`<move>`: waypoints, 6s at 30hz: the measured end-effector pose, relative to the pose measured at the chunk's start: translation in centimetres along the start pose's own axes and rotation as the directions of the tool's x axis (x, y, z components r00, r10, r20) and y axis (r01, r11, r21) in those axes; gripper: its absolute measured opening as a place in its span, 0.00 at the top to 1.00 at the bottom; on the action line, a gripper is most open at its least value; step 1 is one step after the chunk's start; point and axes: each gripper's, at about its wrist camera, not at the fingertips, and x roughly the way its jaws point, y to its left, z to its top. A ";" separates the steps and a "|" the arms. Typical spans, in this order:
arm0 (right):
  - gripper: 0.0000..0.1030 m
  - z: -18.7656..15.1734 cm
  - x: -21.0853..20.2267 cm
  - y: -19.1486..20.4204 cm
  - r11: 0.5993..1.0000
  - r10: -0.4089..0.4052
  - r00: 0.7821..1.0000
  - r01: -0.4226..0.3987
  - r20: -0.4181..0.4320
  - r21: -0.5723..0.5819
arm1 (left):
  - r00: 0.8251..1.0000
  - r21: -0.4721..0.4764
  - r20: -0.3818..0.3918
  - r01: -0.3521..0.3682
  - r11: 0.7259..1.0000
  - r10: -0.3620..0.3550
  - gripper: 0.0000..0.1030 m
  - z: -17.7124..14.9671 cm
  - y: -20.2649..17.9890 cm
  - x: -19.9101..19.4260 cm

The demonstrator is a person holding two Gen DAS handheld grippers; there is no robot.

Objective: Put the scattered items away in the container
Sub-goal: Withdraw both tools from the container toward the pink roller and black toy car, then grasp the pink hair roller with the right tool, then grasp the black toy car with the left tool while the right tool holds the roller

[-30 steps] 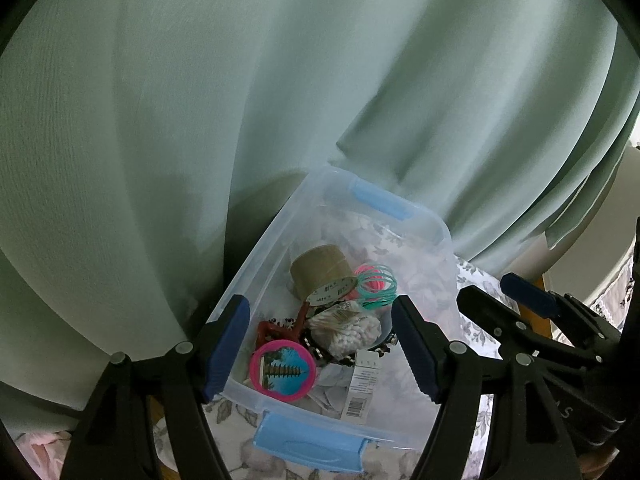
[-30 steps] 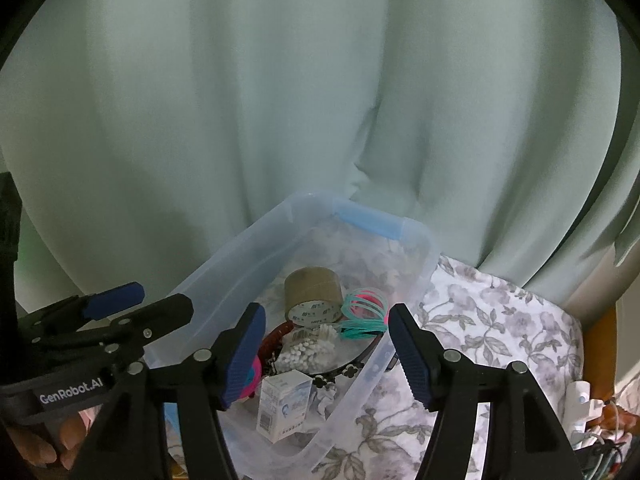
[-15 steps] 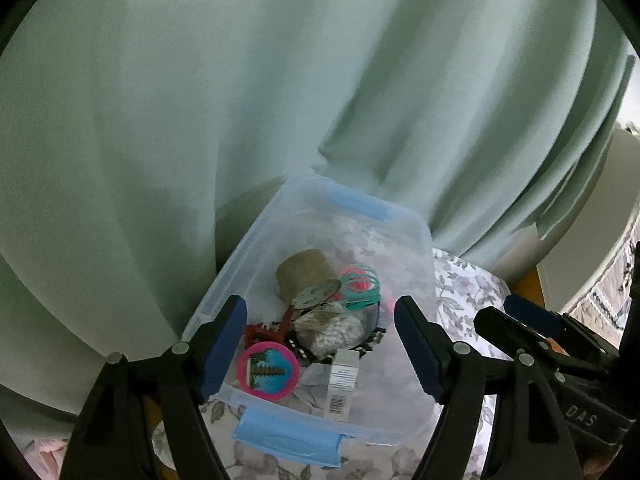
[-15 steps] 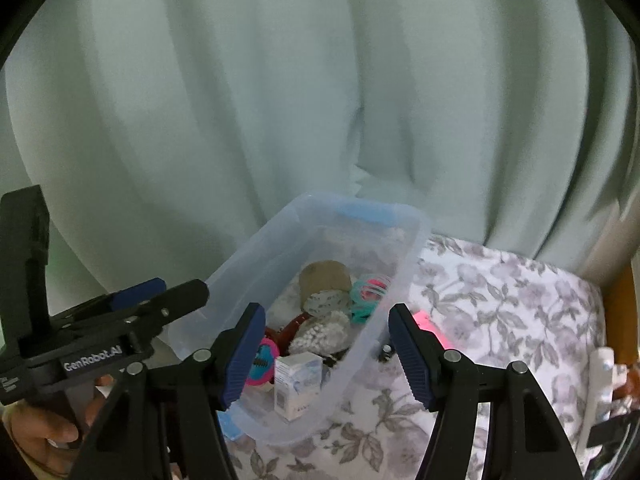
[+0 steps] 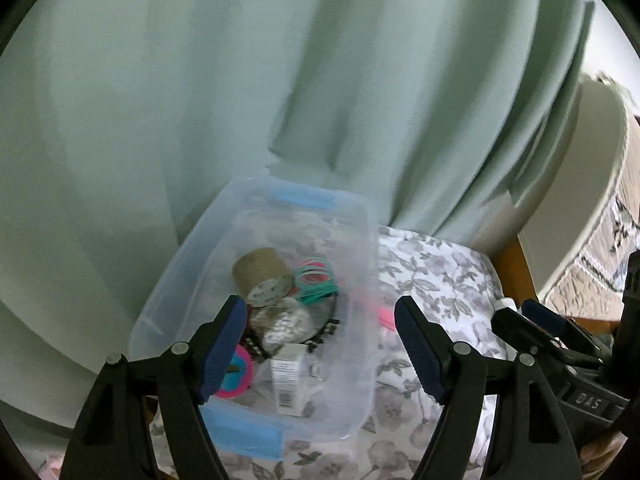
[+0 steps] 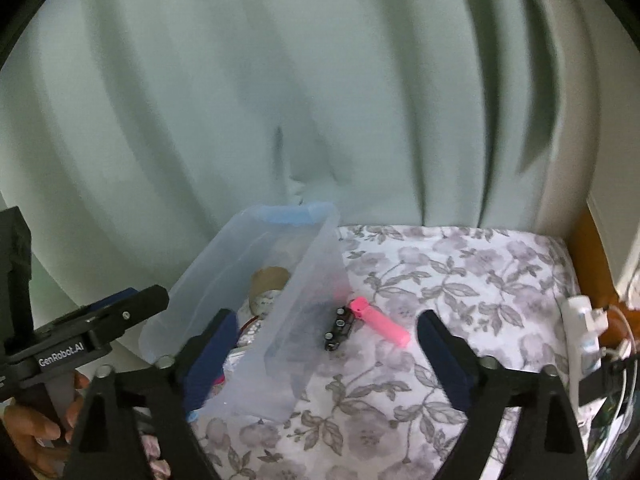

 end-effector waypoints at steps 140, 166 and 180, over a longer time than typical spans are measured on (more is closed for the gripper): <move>0.74 -6.8 12.7 -16.4 0.990 -0.058 0.926 0.006 -0.374 -0.139 | 0.884 0.051 -0.144 -0.441 0.896 0.444 0.14 -8.8 -14.0 23.8; 0.74 -8.4 10.3 -16.1 0.999 -0.004 0.928 -0.014 -0.371 -0.046 | 0.899 0.062 -0.119 -0.418 0.907 0.422 0.39 -4.6 -11.3 29.1; 0.74 -8.7 10.3 -16.8 1.000 -0.002 0.928 0.000 -0.373 -0.005 | 0.905 0.062 -0.138 -0.398 0.915 0.403 0.71 -2.8 -10.0 31.3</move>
